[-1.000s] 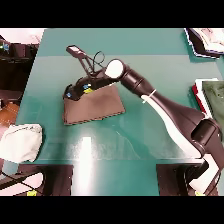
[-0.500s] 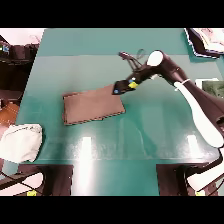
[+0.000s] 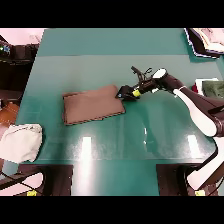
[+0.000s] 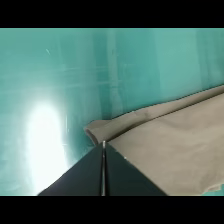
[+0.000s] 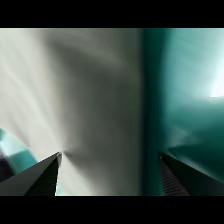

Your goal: Fold the shirts.

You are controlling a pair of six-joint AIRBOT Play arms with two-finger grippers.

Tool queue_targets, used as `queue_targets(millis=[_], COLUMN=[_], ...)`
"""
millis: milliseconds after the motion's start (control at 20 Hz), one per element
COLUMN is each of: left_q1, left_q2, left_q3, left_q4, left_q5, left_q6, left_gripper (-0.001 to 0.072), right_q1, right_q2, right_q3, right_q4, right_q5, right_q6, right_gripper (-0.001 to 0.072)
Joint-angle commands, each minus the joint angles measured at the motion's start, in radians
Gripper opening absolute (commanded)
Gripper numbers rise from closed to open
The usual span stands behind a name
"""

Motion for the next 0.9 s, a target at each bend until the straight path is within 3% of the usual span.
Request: queue_targets(millis=[0, 150, 300, 350, 400, 600, 850], left_q1=[0.000, 0.000, 0.001, 0.000, 0.000, 0.000, -0.045], left_q2=[0.001, 0.001, 0.001, 0.001, 0.001, 0.001, 0.001], left_q3=[0.000, 0.000, 0.000, 0.000, 0.000, 0.000, 0.000], left_q4=[0.000, 0.000, 0.000, 0.000, 0.000, 0.000, -0.016], left_q5=[0.000, -0.001, -0.008, -0.015, -0.023, -0.056, -0.083], left_q6=[0.000, 0.000, 0.000, 0.000, 0.000, 0.000, -0.009], left_gripper=[0.0031, 0.0031, 0.0031, 0.0031, 0.0030, 0.0031, 0.0030], right_q1=[0.047, 0.101, 0.147, 0.156, 0.161, 0.112, -0.109], right_q2=[-0.038, -0.079, -0.119, -0.128, -0.131, -0.087, 0.094], right_q3=[0.004, 0.075, 0.161, 0.181, 0.193, 0.209, 0.209], right_q4=[0.069, 0.067, 0.057, 0.057, 0.058, 0.053, -0.175], right_q5=[-0.082, -0.082, -0.081, -0.079, -0.072, -0.027, 0.024], right_q6=[-0.033, -0.033, -0.033, -0.041, -0.064, -0.080, 0.002], right_gripper=[0.0689, 0.0602, 0.0274, 0.0064, 0.0020, 0.0017, 0.0016])
